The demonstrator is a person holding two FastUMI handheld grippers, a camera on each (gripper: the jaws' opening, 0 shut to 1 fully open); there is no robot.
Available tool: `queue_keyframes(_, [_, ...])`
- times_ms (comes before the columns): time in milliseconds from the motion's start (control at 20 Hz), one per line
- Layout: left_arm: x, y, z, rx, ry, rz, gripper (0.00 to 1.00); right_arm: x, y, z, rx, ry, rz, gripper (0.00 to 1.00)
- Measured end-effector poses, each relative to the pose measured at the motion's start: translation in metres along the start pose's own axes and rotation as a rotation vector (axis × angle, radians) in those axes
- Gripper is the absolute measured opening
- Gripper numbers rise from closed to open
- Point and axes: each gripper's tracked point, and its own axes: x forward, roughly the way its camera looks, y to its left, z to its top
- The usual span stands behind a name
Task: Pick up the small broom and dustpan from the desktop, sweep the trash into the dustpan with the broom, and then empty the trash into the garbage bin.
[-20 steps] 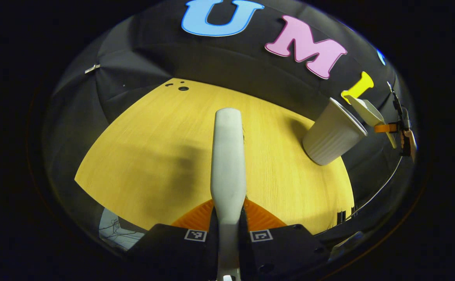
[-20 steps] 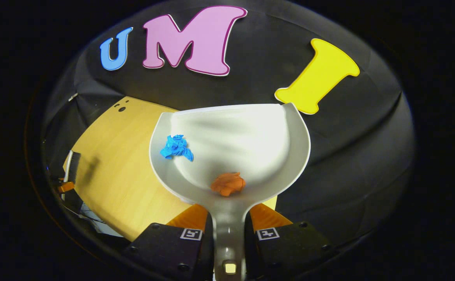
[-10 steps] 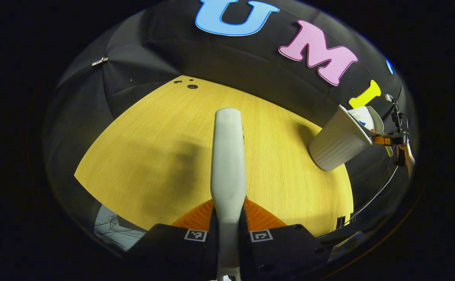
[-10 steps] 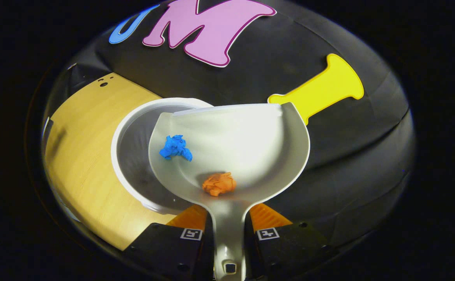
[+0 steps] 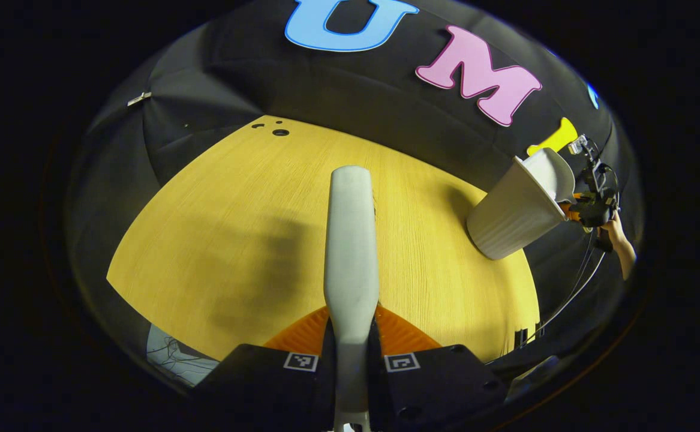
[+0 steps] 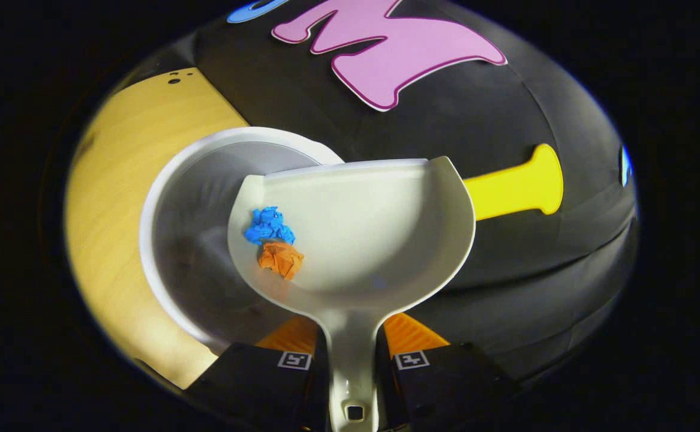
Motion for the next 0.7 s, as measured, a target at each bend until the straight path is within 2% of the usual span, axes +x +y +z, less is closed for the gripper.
queue_keyframes(50, [-0.003, -0.002, -0.003, 0.002, 0.003, -0.004, 0.26, 0.001, -0.002, -0.001, -0.006, 0.004, -0.01, 0.39])
queue_keyframes(100, [-0.004, -0.004, -0.006, 0.003, 0.008, -0.007, 0.26, 0.003, -0.004, -0.002, -0.011, 0.02, -0.02, 0.35])
queue_keyframes(200, [-0.003, -0.004, -0.009, 0.005, 0.019, -0.017, 0.26, 0.006, -0.007, 0.001, -0.023, 0.04, -0.047, 0.35])
queue_keyframes(300, [-0.003, -0.004, -0.013, 0.011, 0.03, -0.025, 0.26, 0.003, -0.008, 0.002, -0.074, 0.043, -0.089, 0.31])
queue_keyframes(350, [-0.003, -0.003, -0.015, 0.015, 0.036, -0.029, 0.26, 0.002, -0.01, 0.004, -0.107, 0.041, -0.112, 0.35])
queue_keyframes(450, [-0.001, -0.002, -0.017, 0.018, 0.049, -0.035, 0.26, -0.001, -0.013, 0.006, -0.168, 0.038, -0.162, 0.35])
queue_keyframes(500, [-0.001, -0.001, -0.017, 0.018, 0.053, -0.039, 0.26, -0.003, -0.014, 0.004, -0.187, 0.038, -0.179, 0.39])
queue_keyframes(550, [0.001, -0.001, -0.015, 0.02, 0.055, -0.043, 0.26, -0.006, -0.016, 0.003, -0.201, 0.038, -0.194, 0.35])
queue_keyframes(700, [0.003, -0.002, -0.01, 0.033, 0.061, -0.054, 0.26, -0.017, -0.021, 0.0, -0.263, 0.041, -0.245, 0.35])
